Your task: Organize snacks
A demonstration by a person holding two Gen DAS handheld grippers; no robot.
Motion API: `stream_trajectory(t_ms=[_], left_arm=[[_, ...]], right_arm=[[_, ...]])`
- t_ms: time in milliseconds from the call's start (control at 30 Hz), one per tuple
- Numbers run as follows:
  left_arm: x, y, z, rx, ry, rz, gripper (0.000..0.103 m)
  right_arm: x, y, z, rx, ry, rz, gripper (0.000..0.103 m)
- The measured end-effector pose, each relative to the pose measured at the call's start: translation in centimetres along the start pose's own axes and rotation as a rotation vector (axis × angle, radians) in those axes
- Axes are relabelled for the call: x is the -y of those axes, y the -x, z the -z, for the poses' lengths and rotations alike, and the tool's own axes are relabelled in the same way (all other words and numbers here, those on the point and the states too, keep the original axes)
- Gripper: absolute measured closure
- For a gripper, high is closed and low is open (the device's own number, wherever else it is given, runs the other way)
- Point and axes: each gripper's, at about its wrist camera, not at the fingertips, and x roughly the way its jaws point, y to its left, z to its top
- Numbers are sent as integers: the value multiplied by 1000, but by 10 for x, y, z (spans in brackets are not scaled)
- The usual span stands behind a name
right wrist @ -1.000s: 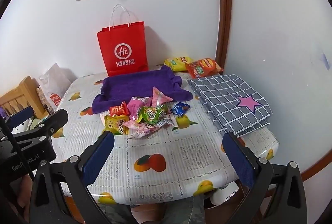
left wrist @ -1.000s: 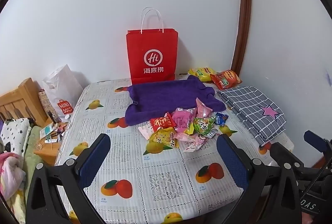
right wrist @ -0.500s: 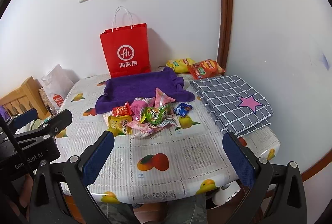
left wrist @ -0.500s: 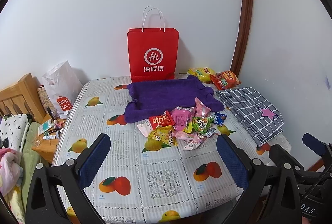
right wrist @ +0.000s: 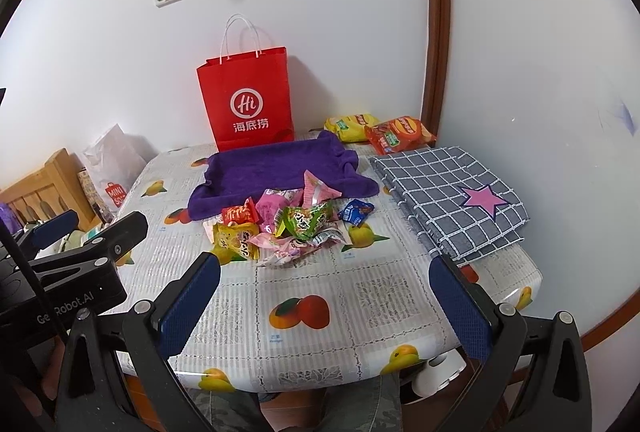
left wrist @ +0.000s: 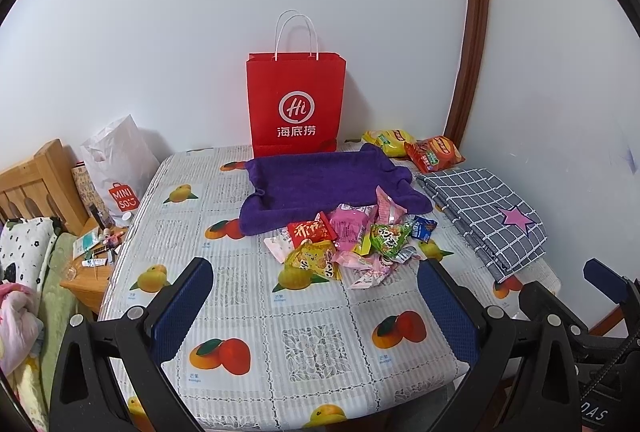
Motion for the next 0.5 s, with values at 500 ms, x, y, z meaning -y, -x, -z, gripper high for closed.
stream_trajectory(t_ms=[500], left_arm=[[1,1,1,0,-2,0,0]], right_arm=[[-2,2,1,5,-1,-1,0]])
